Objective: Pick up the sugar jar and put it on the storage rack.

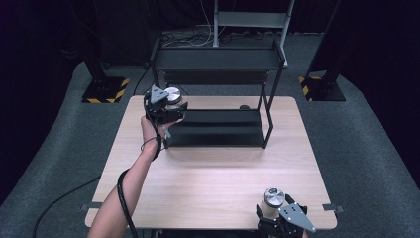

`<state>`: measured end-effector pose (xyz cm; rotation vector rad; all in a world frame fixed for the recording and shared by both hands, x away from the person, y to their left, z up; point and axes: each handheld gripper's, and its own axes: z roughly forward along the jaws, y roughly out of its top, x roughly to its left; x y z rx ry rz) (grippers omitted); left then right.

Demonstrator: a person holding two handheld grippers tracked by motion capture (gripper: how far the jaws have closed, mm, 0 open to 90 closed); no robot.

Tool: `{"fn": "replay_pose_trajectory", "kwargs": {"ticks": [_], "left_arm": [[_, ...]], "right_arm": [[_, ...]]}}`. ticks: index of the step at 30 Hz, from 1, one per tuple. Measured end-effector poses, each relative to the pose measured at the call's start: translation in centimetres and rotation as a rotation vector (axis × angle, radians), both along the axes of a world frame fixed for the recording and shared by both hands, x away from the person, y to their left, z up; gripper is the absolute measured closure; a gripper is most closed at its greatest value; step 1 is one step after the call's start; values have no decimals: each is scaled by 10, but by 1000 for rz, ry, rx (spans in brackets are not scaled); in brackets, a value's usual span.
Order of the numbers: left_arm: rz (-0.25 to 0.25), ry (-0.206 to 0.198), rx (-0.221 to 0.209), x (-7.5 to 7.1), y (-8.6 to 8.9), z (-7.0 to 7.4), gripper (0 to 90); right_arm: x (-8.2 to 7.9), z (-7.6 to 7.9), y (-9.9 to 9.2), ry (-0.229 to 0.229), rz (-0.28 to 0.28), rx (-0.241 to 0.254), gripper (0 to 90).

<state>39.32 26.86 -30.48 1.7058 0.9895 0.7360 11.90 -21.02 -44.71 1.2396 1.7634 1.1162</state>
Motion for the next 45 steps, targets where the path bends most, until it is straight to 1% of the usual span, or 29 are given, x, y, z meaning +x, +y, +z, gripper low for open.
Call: {"fn": "replay_pose_trajectory", "kwargs": {"ticks": [15,35,39,45], "left_arm": [[-3,-6,-2,4,2,10,303],[-12,-17,15,8,1,27,303],[-13,-17,8,8,2,30,303],[-15,-21,13,9,2,34,303]], "right_arm": [[0,0,1,1,-4,-4,0],[0,1,0,3,-7,-3,0],[0,0,0,2,-6,-1,0],[1,0,0,5,-4,-1,0]]}}
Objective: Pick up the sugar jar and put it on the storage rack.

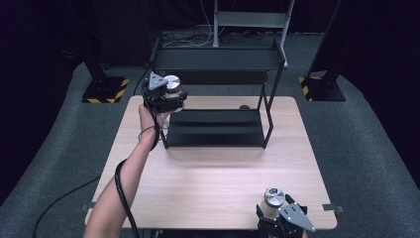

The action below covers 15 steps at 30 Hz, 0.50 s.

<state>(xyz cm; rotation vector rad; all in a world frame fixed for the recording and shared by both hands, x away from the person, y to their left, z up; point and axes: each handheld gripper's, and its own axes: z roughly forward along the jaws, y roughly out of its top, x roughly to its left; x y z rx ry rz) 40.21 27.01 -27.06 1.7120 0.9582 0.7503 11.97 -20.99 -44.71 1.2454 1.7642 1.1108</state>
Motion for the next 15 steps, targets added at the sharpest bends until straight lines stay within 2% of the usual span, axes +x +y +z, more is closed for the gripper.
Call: {"fn": "replay_pose_trajectory", "kwargs": {"ticks": [15], "left_arm": [[-5,-13,-7,-1,2,10,303]], "right_arm": [[0,0,0,0,0,0,0]]}}
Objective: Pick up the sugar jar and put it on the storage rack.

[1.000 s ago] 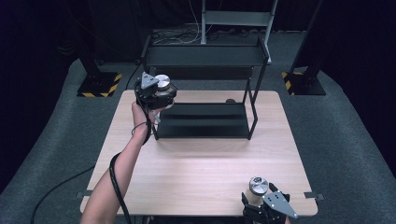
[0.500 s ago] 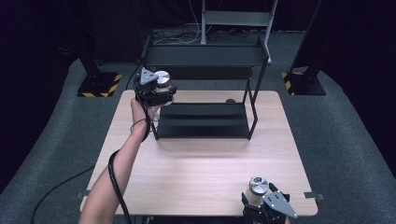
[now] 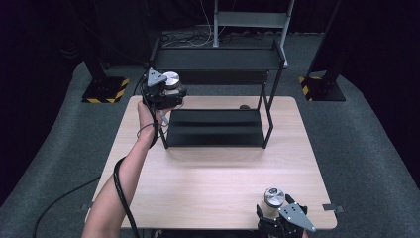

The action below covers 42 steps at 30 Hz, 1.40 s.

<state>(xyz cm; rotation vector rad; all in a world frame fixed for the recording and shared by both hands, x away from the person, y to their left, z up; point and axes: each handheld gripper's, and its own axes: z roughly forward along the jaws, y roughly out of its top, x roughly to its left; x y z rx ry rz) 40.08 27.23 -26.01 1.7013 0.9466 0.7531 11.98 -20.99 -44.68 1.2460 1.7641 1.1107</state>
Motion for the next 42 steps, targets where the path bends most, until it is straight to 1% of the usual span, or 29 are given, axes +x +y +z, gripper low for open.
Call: {"fn": "replay_pose_trajectory", "kwargs": {"ticks": [7,11,18,22,26,30,38,42], "left_arm": [[-1,-8,5,-1,1,7,303],[-2,-20,7,-4,2,12,303],[-2,-27,5,-3,2,18,303],[-5,-34,16,-3,1,23,303],[-7,-37,13,-2,1,25,303],[-13,-41,13,-2,1,30,303],[-17,-59,-2,-4,2,39,303],[-17,-66,0,-5,3,43,303]], "right_arm": [[-1,1,0,-2,0,0,0],[0,0,-1,-1,-2,2,0],[0,0,-1,0,1,3,0],[-1,0,-2,-2,-1,5,0],[0,0,-2,1,-2,7,0],[0,0,-2,5,-5,6,0],[0,0,-3,5,-6,7,0],[0,0,-3,5,-5,7,0]]}}
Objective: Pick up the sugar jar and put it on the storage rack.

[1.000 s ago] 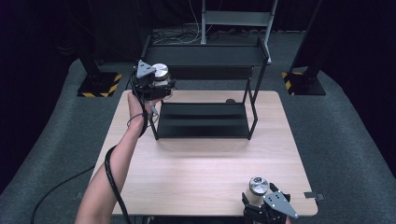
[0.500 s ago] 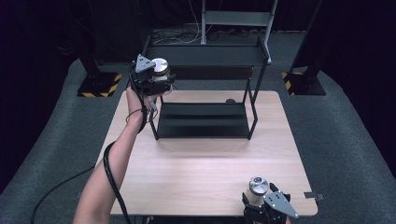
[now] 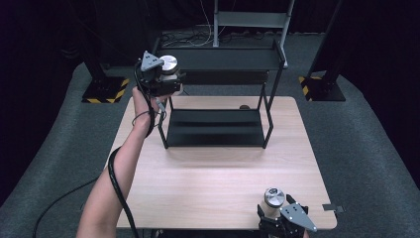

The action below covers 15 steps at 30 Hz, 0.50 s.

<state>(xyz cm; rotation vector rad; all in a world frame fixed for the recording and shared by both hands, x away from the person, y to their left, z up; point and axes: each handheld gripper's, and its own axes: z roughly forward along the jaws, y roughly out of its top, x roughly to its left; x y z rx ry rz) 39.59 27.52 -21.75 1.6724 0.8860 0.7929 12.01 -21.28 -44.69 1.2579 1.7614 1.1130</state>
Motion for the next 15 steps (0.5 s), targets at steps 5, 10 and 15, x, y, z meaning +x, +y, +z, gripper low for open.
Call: {"fn": "replay_pose_trajectory", "kwargs": {"ticks": [5,10,15], "left_arm": [[1,-4,-1,0,1,4,303],[-1,-13,-3,-1,0,8,303],[-4,-20,-20,0,0,12,303]], "right_arm": [[0,0,0,1,-2,2,0],[0,1,1,3,2,0,0],[1,0,0,3,6,-2,0]]}}
